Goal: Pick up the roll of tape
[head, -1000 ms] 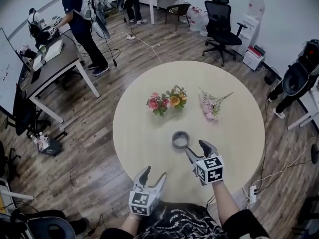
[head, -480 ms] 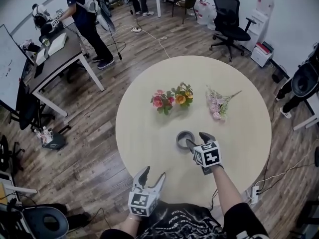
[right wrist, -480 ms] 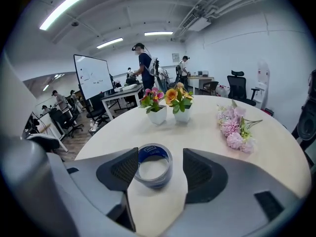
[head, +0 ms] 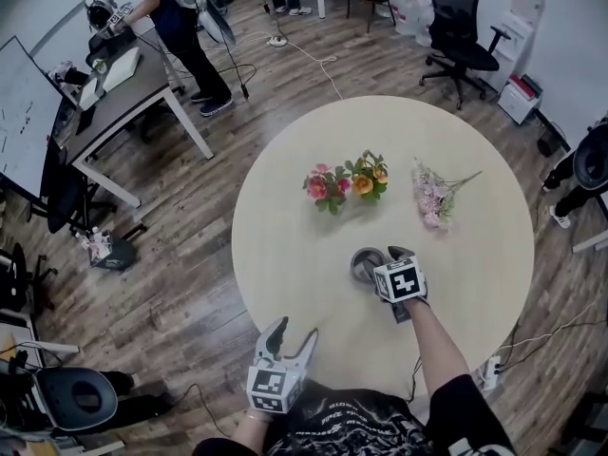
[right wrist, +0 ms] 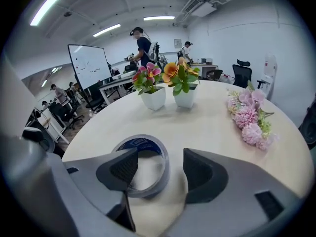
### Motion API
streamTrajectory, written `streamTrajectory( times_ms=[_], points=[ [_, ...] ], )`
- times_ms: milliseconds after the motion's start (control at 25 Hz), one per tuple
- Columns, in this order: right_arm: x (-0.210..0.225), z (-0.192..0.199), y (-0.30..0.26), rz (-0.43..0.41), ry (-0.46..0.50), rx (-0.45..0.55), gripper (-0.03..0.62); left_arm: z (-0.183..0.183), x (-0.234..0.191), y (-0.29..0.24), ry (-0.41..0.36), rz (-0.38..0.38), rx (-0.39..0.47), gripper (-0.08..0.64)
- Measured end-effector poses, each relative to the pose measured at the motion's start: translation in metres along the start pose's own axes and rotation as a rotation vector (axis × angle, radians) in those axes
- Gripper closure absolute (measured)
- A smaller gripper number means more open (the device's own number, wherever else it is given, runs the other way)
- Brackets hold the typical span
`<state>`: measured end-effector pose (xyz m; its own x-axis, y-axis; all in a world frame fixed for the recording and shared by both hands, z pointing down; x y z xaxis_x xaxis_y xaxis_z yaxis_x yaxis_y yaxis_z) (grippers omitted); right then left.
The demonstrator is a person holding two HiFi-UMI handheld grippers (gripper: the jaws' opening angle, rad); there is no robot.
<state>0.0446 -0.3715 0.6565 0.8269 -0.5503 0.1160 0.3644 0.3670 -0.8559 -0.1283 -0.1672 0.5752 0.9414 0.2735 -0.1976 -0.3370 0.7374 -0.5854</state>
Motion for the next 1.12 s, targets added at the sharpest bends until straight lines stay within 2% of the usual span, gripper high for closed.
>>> streamTrajectory(
  times_ms=[280,520,600,680,720,1120],
  points=[
    [0.000,0.008,-0.021,-0.036,-0.004,-0.079,0.304,0.004,-0.007,0.001,0.007,-0.032,-0.018,0.268],
    [0.006,0.009,-0.027,0.027,0.012,-0.090,0.344,0.006,-0.015,-0.001,0.013,-0.057,-0.026,0.268],
    [0.008,0.008,-0.026,0.053,0.024,-0.085,0.388,0.008,-0.015,-0.002,0.016,-0.063,-0.030,0.268],
    [0.010,0.007,-0.025,0.068,0.047,-0.084,0.493,0.009,-0.013,-0.002,0.013,-0.065,-0.036,0.268],
    [0.011,0.007,-0.025,0.071,0.057,-0.084,0.502,0.010,-0.011,-0.003,0.011,-0.062,-0.039,0.270],
    [0.012,0.007,-0.019,0.074,0.038,-0.077,0.512,0.011,0.004,-0.005,0.019,-0.039,-0.043,0.281]
  ],
)
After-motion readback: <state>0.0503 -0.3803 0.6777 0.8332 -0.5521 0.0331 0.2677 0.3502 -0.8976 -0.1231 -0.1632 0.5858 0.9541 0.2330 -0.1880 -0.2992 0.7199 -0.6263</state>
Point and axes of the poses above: the fingertips, and each gripper's own axes: y backward along the fingers, x to its right, z out of its underside, the point moved 3 cm from there along y, backward along the fingers, and after that the axes turned 8 degrees about -x, right-handed, at the moved point
